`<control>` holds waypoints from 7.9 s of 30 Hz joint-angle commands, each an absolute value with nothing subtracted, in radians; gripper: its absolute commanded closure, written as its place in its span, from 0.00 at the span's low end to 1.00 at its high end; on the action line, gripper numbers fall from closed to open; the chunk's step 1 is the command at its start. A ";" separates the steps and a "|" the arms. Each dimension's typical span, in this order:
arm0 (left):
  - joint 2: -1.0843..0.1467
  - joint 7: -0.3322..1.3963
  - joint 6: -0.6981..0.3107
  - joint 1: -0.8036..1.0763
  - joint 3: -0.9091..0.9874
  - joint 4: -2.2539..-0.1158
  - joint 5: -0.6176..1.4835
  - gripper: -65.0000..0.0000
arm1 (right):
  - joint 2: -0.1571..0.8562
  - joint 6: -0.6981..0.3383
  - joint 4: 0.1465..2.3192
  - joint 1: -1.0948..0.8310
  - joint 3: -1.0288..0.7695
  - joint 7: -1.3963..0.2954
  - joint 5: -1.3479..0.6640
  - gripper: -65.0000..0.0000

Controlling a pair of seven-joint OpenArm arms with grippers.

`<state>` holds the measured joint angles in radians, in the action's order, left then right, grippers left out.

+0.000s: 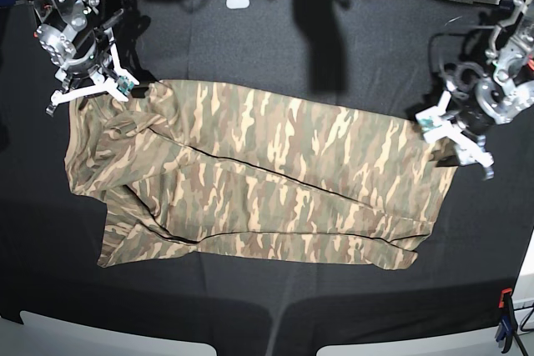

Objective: Layout the t-shirt on the table in an organized manner, then fold the t-shirt properly
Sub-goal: 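Move the left gripper to the opposite shoulder corner and grasp it, then pull both grasped corners apart and away from the hem, straightening the shirt, then hold both corners and drag the shirt further from the hem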

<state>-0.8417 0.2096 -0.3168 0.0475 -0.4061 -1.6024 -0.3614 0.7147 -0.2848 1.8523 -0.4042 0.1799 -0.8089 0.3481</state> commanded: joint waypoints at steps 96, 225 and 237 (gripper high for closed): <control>-0.862 0.616 -0.065 0.050 -0.754 -1.627 -0.349 1.00 | 1.019 -0.313 1.977 -0.638 0.170 -0.812 0.287 1.00; -0.699 1.085 0.078 0.416 -0.582 -1.818 -0.822 1.00 | 1.031 -0.098 2.056 -0.850 0.170 -0.744 0.473 1.00; -0.699 1.056 0.191 0.551 -0.550 -1.819 -0.873 1.00 | 1.111 -0.113 2.056 -0.850 0.170 -0.750 0.470 1.00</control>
<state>-0.6876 1.0519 0.1822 0.5533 -0.5552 -1.8038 -0.8391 1.0931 -0.1265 2.0422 -0.8482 0.1806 -0.7403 0.4526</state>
